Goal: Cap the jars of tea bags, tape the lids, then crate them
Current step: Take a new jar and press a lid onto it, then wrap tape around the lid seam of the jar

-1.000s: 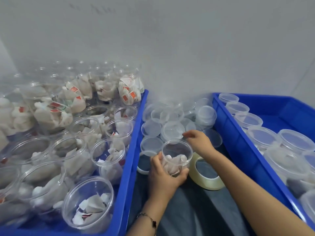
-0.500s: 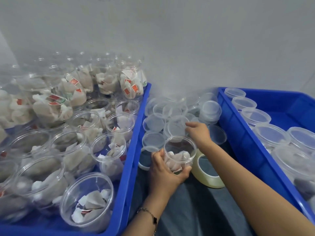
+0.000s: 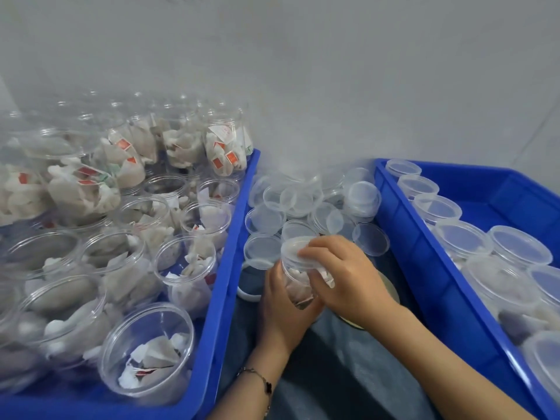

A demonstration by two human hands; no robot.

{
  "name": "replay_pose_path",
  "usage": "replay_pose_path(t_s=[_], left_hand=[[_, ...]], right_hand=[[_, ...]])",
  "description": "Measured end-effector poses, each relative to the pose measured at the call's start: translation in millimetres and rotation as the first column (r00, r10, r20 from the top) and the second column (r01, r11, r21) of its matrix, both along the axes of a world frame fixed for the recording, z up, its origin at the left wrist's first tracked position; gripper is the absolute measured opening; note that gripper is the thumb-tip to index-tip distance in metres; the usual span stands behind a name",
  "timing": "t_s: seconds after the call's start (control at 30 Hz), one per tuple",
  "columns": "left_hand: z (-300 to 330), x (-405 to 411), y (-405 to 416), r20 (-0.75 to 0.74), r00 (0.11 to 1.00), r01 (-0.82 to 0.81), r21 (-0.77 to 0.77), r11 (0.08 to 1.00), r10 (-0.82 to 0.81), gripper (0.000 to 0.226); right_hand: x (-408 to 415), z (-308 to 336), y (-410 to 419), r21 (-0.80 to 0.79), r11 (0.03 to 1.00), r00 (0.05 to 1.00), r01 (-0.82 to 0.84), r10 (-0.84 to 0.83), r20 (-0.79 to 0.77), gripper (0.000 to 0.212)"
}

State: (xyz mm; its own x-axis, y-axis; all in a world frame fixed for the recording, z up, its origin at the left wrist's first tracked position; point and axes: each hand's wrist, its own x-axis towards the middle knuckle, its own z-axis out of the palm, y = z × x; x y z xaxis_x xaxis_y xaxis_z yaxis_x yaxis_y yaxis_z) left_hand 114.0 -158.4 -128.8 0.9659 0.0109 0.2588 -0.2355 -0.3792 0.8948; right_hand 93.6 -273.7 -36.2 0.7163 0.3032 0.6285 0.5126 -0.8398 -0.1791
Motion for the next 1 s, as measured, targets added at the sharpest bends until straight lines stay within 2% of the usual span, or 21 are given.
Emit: replay_pose_path(t_s=[0.1, 0.23, 0.33, 0.5, 0.6, 0.7, 0.77, 0.83, 0.87, 0.93, 1.0], left_hand=[[-2, 1, 1, -0.043, 0.998, 0.042, -0.035, 0.999, -0.043, 0.086], [-3, 0, 1, -0.049, 0.995, 0.090, 0.054, 0.994, -0.088, 0.098], [-3, -1, 0, -0.008, 0.995, 0.095, 0.103, 0.990, -0.095, 0.102], [-6, 0, 0, -0.036, 0.996, 0.082, 0.138, 0.987, -0.077, 0.099], [-9, 3, -1, -0.024, 0.997, 0.074, 0.097, 0.992, -0.073, 0.093], [-12, 4, -2, -0.036, 0.997, 0.074, 0.125, 0.989, -0.070, 0.084], [-12, 6, -1, -0.035, 0.996, 0.082, 0.162, 0.983, -0.077, 0.081], [-11, 6, 0, 0.020, 0.994, 0.098, 0.246, 0.964, -0.106, 0.078], [-11, 5, 0, 0.042, 0.993, 0.098, 0.260, 0.961, -0.113, 0.079], [-9, 1, 2, 0.010, 0.994, 0.107, 0.135, 0.985, -0.109, 0.090], [-8, -2, 2, -0.006, 0.996, 0.086, 0.069, 0.994, -0.086, 0.100]], right_hand=[[-8, -3, -6, -0.046, 0.999, 0.997, -0.008, 0.004, -0.079, 0.028], [-9, 1, -7, -0.045, 0.999, 0.995, 0.027, -0.031, -0.095, 0.043], [5, 16, 0, -0.053, 0.998, 0.966, 0.043, -0.055, -0.252, 0.061], [33, 23, 12, -0.354, 0.935, 0.857, -0.032, -0.157, -0.491, 0.068], [34, 12, 16, -0.411, 0.911, 0.868, -0.034, -0.177, -0.465, 0.057], [31, 8, 23, -0.395, 0.916, 0.874, 0.074, -0.250, -0.416, 0.050], [29, 6, 36, -0.357, 0.900, 0.803, 0.250, -0.399, -0.442, 0.053], [26, 7, 52, -0.363, 0.844, 0.683, 0.395, -0.534, -0.498, 0.068], [25, 12, 56, -0.399, 0.820, 0.609, 0.411, -0.573, -0.549, 0.078], [23, 34, 53, -0.467, 0.805, 0.495, 0.366, -0.593, -0.635, 0.087], [20, 59, 38, -0.507, 0.810, 0.499, 0.296, -0.584, -0.641, 0.064]])
